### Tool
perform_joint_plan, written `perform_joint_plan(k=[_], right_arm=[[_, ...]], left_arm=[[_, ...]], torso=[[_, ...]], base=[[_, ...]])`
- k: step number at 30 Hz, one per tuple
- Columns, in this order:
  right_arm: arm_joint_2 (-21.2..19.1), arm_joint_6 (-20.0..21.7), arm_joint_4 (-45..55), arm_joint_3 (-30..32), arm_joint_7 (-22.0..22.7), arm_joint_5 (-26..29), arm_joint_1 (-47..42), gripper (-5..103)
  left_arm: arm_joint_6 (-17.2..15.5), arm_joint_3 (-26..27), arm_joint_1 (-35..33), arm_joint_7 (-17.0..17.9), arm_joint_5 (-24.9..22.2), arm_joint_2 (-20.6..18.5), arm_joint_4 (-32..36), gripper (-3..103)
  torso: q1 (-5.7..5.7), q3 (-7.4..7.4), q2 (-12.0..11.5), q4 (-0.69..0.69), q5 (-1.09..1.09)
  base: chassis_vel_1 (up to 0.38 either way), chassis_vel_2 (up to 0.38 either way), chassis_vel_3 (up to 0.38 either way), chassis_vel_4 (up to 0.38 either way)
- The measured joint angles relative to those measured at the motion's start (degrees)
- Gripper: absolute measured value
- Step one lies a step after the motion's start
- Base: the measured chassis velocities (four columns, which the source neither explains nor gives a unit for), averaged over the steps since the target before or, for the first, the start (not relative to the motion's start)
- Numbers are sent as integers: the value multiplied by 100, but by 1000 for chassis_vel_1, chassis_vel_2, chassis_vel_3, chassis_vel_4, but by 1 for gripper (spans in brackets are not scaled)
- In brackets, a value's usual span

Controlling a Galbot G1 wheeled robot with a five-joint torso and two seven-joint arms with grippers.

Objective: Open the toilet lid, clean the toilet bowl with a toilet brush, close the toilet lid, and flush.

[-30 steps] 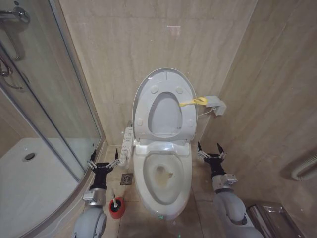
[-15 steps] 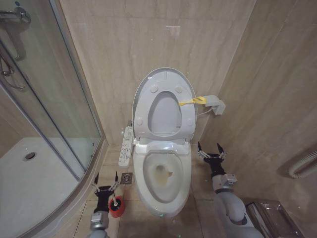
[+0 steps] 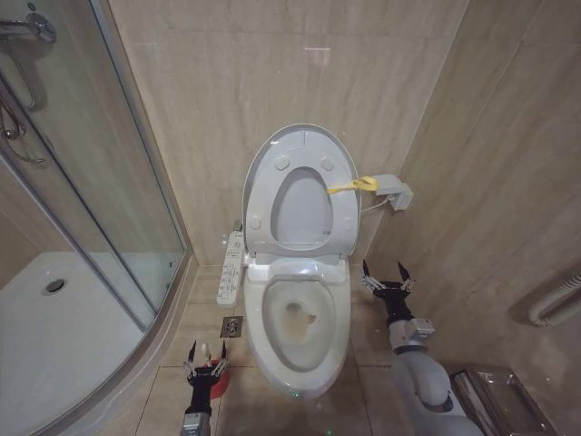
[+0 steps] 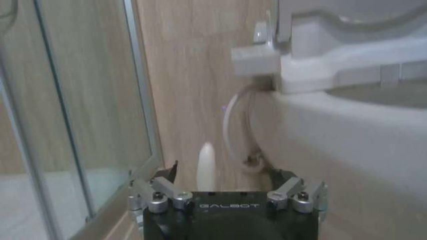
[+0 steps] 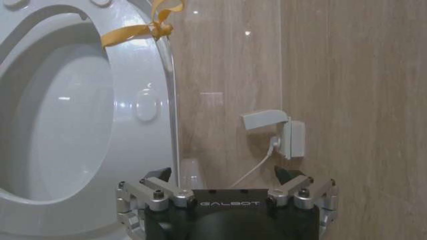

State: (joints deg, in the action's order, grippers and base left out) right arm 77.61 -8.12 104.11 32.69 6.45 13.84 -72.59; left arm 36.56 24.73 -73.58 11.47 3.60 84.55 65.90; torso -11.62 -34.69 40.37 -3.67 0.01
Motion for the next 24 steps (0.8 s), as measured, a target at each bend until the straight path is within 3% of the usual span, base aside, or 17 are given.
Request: perform_joint_plan(k=[1,2,8,9,15,16,23,24], right_arm=[[0,0,0,0,0,0,0,100],[0,0,0,0,0,0,0,100],[0,0,0,0,0,0,0,100],[0,0,0,0,0,0,0,100],[0,0,0,0,0,0,0,100],[0,0,0,0,0,0,0,100],[0,0,0,0,0,0,0,100],[0,0,0,0,0,0,0,100]], left_arm=[[27,5,33,2,2,10,-88,82],[41,10,59,2,2,14,-146,94],[142,59,187,-19,2,-12,-414,94],[165,79,213,-48,0,-29,-457,87],[296,152,350,-309,-27,-80,-629,87],[327,166,370,-368,-32,-80,-672,59],[396,170,391,-530,-60,-65,-789,59],[416,167,394,-539,-57,-56,-813,32]], torso=[[0,0,0,0,-1],[0,0,0,0,-1],[0,0,0,-1,0],[0,0,0,0,0],[0,0,0,0,-1],[0,0,0,0,-1],[0,0,0,0,-1],[0,0,0,0,-1]], base=[[0,0,0,0],[0,0,0,0],[0,0,0,0],[0,0,0,0],[0,0,0,0],[0,0,0,0],[0,0,0,0],[0,0,0,0]])
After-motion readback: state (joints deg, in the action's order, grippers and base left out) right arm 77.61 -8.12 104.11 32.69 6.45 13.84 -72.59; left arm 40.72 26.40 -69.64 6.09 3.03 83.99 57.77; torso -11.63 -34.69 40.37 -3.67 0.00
